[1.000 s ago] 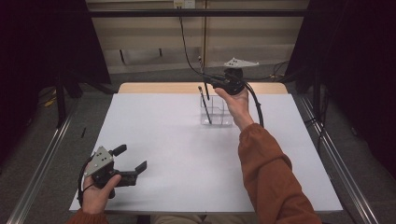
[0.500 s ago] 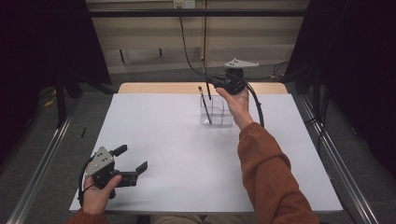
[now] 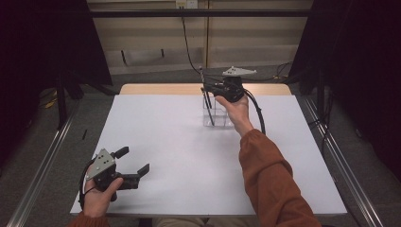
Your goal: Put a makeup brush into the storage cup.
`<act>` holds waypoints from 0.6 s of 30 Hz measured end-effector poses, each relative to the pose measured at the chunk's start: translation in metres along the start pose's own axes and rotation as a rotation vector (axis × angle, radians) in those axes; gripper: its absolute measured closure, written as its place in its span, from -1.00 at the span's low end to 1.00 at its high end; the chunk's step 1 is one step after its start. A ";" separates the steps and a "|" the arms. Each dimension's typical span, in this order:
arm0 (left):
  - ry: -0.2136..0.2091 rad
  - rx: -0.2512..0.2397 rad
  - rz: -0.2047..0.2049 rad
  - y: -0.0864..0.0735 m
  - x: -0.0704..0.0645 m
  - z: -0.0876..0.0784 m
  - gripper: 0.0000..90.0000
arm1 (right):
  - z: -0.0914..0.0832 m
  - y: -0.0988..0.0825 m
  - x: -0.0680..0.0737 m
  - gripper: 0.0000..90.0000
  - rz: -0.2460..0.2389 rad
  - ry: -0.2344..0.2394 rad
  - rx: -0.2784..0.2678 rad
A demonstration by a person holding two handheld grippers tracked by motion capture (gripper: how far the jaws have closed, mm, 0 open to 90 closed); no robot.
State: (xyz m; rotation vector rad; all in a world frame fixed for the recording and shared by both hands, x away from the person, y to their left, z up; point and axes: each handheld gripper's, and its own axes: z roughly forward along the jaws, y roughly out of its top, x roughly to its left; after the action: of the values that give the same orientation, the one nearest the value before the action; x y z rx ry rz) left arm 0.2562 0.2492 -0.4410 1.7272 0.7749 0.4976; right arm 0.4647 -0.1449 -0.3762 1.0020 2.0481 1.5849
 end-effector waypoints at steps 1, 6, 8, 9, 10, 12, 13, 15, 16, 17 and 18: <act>0.000 0.000 0.000 0.000 0.000 0.000 -0.95 | 0.000 -0.002 0.000 0.88 0.004 -0.002 0.001; 0.001 0.002 0.001 0.000 0.001 0.000 -0.95 | 0.001 -0.008 -0.003 0.88 0.010 -0.005 0.010; 0.000 0.001 -0.001 0.000 0.001 0.000 -0.95 | 0.000 -0.010 -0.003 0.88 0.015 -0.005 0.012; -0.001 0.000 -0.002 0.000 0.001 0.000 -0.95 | 0.000 -0.011 -0.003 0.88 0.016 -0.006 0.011; -0.001 0.002 0.001 0.000 0.001 0.000 -0.95 | 0.000 -0.012 -0.004 0.88 0.016 -0.006 0.012; -0.001 0.003 0.001 0.000 0.001 0.000 -0.95 | 0.000 -0.014 -0.004 0.88 0.019 -0.007 0.014; -0.001 0.003 0.001 0.000 0.001 0.000 -0.95 | -0.001 -0.016 -0.004 0.88 0.015 -0.008 0.020; 0.000 0.004 0.001 0.000 0.001 0.000 -0.95 | -0.002 -0.017 -0.005 0.88 0.012 -0.009 0.025; 0.000 0.005 0.001 0.000 0.001 0.000 -0.95 | -0.002 -0.017 -0.005 0.88 0.011 -0.009 0.026; 0.000 0.005 0.001 0.000 0.001 0.000 -0.95 | -0.003 -0.018 -0.005 0.88 0.010 -0.010 0.027; -0.001 0.005 0.002 0.000 0.001 0.000 -0.95 | -0.003 -0.018 -0.005 0.88 0.010 -0.011 0.028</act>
State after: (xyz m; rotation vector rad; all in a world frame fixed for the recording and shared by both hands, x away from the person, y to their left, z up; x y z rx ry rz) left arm 0.2565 0.2498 -0.4413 1.7328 0.7744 0.4972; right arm 0.4607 -0.1526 -0.3929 1.0295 2.0668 1.5564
